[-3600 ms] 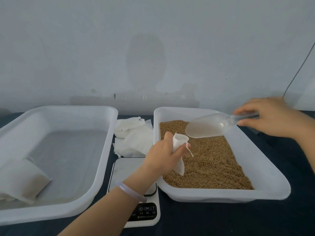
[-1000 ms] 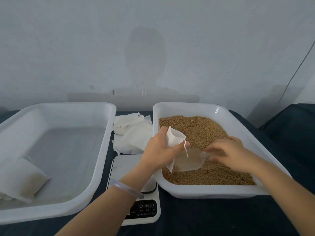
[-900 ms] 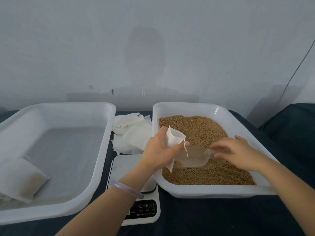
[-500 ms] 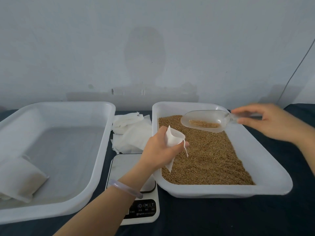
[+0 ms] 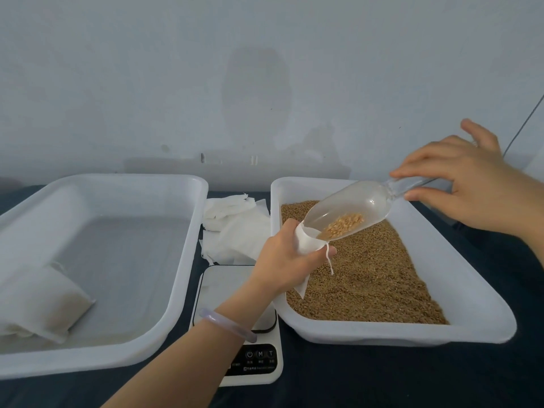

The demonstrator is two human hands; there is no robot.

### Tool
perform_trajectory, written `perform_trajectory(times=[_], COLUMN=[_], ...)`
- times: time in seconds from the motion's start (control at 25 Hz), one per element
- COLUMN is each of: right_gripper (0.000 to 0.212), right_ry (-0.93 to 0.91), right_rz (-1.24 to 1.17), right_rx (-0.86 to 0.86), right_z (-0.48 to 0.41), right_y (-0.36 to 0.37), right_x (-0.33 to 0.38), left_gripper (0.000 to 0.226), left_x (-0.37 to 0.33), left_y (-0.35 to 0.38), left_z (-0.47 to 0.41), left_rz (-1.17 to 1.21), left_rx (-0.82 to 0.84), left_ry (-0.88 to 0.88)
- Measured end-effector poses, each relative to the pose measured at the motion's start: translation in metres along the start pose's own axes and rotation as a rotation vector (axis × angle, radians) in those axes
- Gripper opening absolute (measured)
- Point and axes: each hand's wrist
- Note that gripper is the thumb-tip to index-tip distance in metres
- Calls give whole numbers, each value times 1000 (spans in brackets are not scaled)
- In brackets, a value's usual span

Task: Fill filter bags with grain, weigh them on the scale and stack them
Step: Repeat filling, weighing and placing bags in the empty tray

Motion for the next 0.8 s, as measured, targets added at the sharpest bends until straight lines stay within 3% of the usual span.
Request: perform_trajectory(times=[0.2,0.36,0.44,0.56,0.68,0.8], right_gripper=[49,28,29,33,31,27], right_ry=[20,61,136,311,391,452], right_rz=[-9,-25,-47,4,91,-57], right_rx=[-17,-43,-2,181,470,668], right_z=[-1,-1,0,8,28,51], right_y=[-3,3,10,31,70,102], right_x=[0,-3,-10,-19,-12,3], left_gripper=[47,45,40,34,29,31], left_x=[-1,-1,-1,0,0,1], left_y=[0,1,2,3,2,-1], left_z=[0,-1,-1,-3,-1,0], left_rz=[6,-13,-18,-33,-67,37], left_rx=[-1,-6,3,20,33,55], left_ry=[-9,-5,-3,-10,41,49])
Point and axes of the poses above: each hand's wrist, its own z-axis away from the middle knuckle, its own y-axis out of the palm, x = y × z, and after that the axes turned 8 degrees about y, right-handed
